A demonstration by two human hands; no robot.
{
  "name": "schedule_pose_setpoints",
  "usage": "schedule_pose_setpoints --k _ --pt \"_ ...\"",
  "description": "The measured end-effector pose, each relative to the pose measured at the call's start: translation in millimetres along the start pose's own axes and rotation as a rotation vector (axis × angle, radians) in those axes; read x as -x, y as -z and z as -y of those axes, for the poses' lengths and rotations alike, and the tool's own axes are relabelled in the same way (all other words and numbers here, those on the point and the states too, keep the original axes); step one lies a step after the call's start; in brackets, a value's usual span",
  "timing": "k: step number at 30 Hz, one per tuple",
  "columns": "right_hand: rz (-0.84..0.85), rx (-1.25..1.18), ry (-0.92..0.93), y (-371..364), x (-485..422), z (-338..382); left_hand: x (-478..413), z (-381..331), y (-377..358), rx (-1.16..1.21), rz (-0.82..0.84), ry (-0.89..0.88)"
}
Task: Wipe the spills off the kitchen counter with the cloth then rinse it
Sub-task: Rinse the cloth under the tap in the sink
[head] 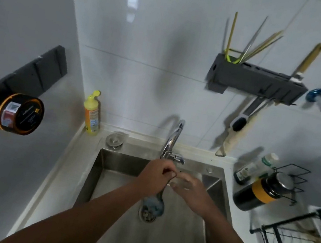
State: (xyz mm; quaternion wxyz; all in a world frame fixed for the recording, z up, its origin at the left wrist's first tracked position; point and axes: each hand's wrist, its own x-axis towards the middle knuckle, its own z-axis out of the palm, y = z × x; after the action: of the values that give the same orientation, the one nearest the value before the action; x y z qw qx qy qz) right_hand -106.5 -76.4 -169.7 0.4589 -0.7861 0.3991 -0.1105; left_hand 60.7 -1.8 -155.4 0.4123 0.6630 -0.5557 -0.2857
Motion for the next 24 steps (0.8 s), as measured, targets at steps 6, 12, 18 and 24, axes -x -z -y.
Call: schedule_pose_setpoints --k 6,12,18,24 --pt "-0.222 -0.215 0.088 44 5 48 -26 -58 8 0.034 -0.027 -0.145" --pt "-0.273 -0.322 0.209 115 7 79 -68 -123 26 0.035 -0.13 -0.178" --pt "-0.431 -0.312 0.246 186 5 94 -122 -189 11 0.039 -0.163 -0.324" --pt "-0.753 -0.434 0.165 263 -18 75 -188 -231 -40 -0.07 -0.256 -0.338"
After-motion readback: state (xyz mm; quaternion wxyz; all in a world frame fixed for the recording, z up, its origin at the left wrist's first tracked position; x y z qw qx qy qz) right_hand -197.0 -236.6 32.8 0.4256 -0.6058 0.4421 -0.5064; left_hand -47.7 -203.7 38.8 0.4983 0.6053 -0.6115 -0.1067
